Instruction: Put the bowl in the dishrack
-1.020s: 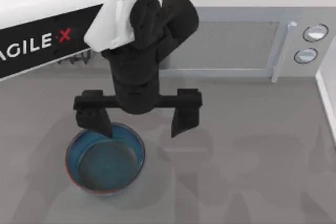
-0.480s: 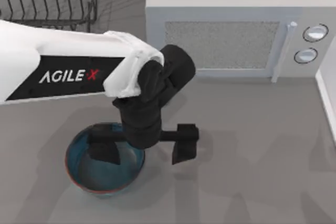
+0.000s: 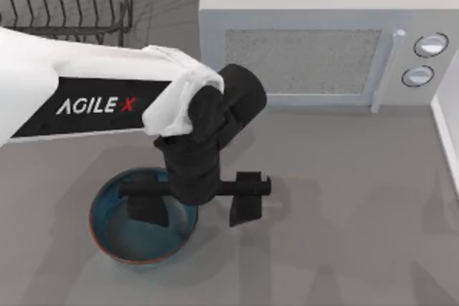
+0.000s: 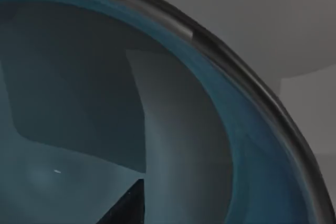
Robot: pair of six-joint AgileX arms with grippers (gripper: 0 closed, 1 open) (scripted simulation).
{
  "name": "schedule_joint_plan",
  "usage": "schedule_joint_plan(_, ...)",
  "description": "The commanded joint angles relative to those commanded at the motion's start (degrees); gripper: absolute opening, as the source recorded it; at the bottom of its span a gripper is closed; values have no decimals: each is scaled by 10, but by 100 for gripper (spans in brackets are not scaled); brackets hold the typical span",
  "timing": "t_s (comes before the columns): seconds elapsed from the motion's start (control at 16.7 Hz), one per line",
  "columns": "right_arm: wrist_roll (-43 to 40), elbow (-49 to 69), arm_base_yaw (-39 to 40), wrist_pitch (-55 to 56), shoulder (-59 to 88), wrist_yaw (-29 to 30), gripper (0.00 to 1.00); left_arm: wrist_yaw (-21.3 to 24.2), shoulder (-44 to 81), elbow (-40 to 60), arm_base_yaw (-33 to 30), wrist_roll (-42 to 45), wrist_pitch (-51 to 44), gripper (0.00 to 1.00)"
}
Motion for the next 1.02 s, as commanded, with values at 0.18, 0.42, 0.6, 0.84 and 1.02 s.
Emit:
schedule_joint_plan(0.18,0,0,0,0,0,0,100,0,0,0,0,0,0,47)
schedule_joint_plan(0.42,0,0,0,0,0,0,100,0,0,0,0,0,0,17)
schedule_joint_plan(0.6,0,0,0,0,0,0,100,0,0,0,0,0,0,0)
schedule_joint_plan(0.84,0,0,0,0,0,0,100,0,0,0,0,0,0,0)
schedule_joint_plan(1.02,0,0,0,0,0,0,100,0,0,0,0,0,0,0)
